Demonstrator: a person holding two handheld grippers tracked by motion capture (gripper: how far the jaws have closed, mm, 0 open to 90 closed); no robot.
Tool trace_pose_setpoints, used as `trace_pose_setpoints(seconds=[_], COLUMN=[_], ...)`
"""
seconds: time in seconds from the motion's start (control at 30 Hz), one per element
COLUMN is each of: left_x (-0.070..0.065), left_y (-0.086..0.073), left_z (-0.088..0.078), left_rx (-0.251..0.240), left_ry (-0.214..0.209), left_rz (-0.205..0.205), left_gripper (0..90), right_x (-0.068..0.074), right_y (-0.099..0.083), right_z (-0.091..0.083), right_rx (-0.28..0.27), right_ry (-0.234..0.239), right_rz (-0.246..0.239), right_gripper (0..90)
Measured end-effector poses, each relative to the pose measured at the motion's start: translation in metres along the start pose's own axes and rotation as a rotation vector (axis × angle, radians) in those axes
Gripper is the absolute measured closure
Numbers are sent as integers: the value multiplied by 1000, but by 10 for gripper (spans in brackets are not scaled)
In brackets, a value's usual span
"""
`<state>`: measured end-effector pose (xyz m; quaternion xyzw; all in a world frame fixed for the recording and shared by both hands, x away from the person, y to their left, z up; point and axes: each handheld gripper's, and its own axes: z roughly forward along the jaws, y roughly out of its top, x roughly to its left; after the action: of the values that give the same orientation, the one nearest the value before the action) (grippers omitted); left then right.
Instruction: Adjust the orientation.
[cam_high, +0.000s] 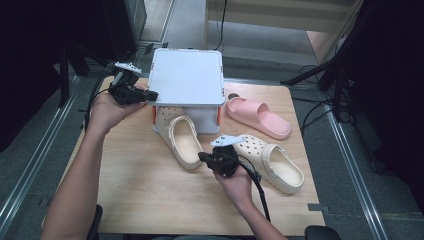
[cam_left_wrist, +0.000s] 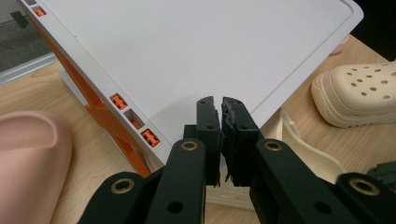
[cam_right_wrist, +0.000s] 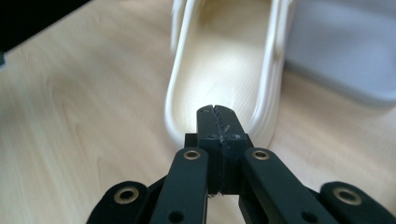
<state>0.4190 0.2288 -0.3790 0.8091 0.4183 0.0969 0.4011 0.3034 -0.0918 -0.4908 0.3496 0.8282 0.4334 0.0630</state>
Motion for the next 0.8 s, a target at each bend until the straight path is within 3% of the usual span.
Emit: trace_pose_setpoints(seconds=[0.1, 0.27, 0.47, 0.8], left_x=[0, 0, 0, 0], left_y=[0, 0, 0, 0], left_z=[0, 0, 0, 0], left_rx=[0, -2, -1, -1], left_ry=[0, -1, -2, -4], left_rz=[0, -1, -1, -3], left_gripper=[857, 857, 857, 857], right_x=[5, 6, 10, 21], right_y=[-14, -22, -21, -10], right_z=[2, 11, 21, 30], right_rx=[39, 66, 65, 57], right_ry=[5, 10, 0, 28], right_rz=[-42, -41, -68, -68], right_gripper=[900, 900, 900, 900])
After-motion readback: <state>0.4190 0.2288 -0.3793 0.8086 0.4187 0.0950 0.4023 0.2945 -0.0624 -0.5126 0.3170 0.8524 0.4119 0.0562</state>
